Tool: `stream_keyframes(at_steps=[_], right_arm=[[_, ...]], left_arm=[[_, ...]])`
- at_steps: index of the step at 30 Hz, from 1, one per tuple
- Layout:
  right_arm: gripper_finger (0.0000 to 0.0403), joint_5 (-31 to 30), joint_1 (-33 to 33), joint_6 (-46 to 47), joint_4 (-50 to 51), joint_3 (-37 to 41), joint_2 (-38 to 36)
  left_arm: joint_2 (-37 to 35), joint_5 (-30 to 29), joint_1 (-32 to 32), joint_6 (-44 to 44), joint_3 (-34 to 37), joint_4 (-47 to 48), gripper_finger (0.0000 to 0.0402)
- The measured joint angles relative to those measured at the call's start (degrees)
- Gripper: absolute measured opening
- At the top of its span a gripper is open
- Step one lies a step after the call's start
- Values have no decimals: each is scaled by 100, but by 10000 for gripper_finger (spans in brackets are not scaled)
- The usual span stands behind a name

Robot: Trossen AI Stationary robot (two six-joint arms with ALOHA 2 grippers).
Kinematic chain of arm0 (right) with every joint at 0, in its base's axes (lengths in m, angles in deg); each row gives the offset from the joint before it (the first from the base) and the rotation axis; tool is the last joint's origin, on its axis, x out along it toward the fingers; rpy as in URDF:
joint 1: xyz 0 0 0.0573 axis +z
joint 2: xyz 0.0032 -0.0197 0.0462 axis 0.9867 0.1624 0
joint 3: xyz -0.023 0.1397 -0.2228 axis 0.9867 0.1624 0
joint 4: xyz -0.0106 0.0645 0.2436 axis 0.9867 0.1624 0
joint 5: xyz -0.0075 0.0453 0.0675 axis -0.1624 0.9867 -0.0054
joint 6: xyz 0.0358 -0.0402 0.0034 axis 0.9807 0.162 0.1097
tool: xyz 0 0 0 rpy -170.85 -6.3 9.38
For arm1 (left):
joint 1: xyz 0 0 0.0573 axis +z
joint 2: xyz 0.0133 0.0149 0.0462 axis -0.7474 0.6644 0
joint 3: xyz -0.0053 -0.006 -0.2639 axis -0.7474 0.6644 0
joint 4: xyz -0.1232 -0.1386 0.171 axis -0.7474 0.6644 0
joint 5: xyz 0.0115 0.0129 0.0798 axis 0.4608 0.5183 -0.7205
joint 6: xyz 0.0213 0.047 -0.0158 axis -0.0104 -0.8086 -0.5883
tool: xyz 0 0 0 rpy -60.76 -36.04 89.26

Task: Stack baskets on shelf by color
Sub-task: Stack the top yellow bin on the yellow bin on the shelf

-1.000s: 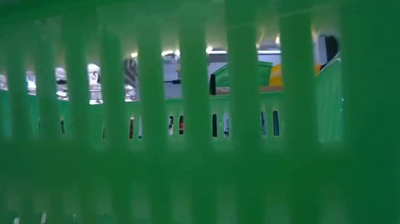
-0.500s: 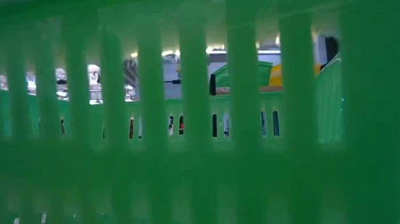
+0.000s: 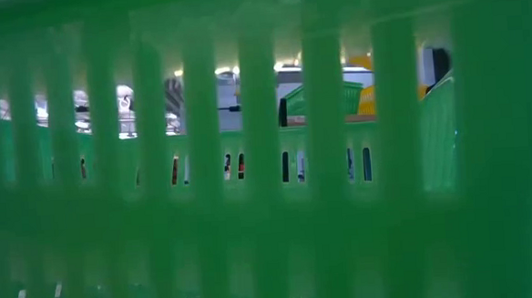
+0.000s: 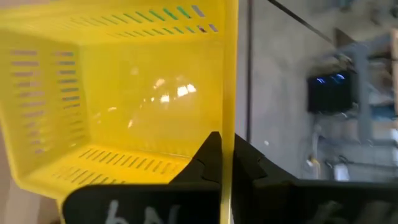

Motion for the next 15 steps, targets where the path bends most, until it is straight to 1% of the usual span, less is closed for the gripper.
stream_keyframes(at_steps=[2, 4, 6, 12, 15], right_arm=[[0, 334, -198, -387, 176, 0, 0], [0, 351, -319, -747, 229, 0, 0], [0, 258, -401, -983, 201, 0, 0], [0, 192, -450, -1015, 230, -2, 117], [0, -135, -446, -995, 338, -2, 294]], left_arm=[[0, 2, 22, 120, 0, 0, 78], [0, 17, 46, 247, 0, 2, 78], [0, 15, 50, 276, 0, 2, 78], [0, 93, 68, 280, 0, 4, 78], [0, 207, 72, 312, 0, 7, 78]])
